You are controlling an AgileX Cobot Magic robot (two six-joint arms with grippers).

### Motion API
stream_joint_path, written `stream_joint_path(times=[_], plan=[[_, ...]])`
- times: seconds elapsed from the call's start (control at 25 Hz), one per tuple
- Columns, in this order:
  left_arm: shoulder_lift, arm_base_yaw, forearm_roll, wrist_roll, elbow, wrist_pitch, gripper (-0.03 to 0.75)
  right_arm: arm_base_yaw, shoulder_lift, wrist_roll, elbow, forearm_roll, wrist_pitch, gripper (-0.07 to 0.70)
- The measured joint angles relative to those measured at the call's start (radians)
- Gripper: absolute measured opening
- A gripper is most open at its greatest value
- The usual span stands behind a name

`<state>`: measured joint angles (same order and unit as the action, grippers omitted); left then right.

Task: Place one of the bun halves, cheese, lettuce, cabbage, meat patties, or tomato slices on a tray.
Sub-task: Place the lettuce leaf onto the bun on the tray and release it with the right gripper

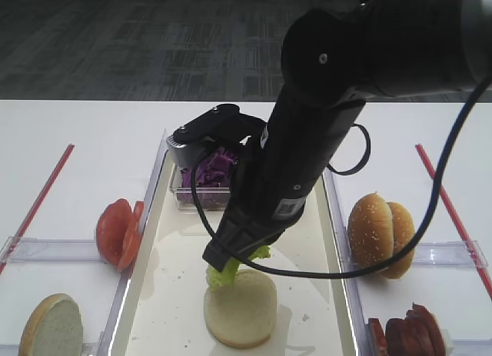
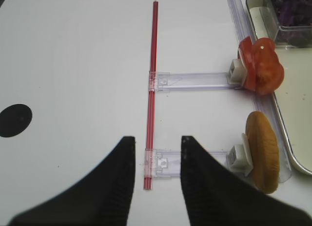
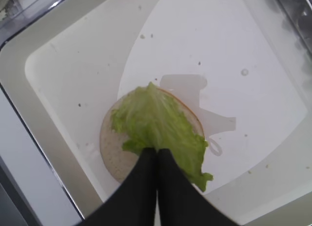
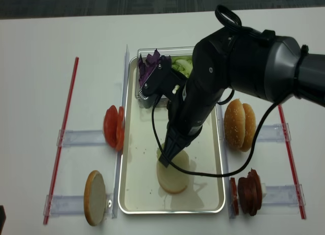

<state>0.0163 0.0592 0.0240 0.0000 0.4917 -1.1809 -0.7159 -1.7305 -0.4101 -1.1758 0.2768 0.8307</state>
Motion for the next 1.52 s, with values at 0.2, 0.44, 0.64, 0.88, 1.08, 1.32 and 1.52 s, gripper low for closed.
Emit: stream_joint_path(times=[0.2,0.44,0.64,0.88,1.08,1.32,1.52], plan=[[0.0,0.0,0.0,0.0,0.0,0.0,0.223,0.0,0.0,-0.002,0.001,0.0,-0.004,0.029],[0.0,0.0,0.0,0.0,0.0,0.0,0.223,0.0,-0.002,-0.028,0.026,0.002,-0.027,0.029],[0.0,0.0,0.0,0.0,0.0,0.0,0.223,0.0,-0.002,-0.044,0.071,0.015,-0.057,0.029],[0.0,0.0,0.0,0.0,0.0,0.0,0.223,0.0,-0.008,-0.052,0.074,0.026,-0.092,0.029],[0.0,0.0,0.0,0.0,0.0,0.0,0.223,0.0,-0.015,-0.068,0.074,0.035,-0.098,0.029],[0.0,0.0,0.0,0.0,0.0,0.0,0.223,0.0,-0.03,-0.079,0.074,0.041,-0.101,0.029],[0.0,0.0,0.0,0.0,0.0,0.0,0.223,-0.005,-0.039,-0.095,0.076,0.049,-0.113,0.029]])
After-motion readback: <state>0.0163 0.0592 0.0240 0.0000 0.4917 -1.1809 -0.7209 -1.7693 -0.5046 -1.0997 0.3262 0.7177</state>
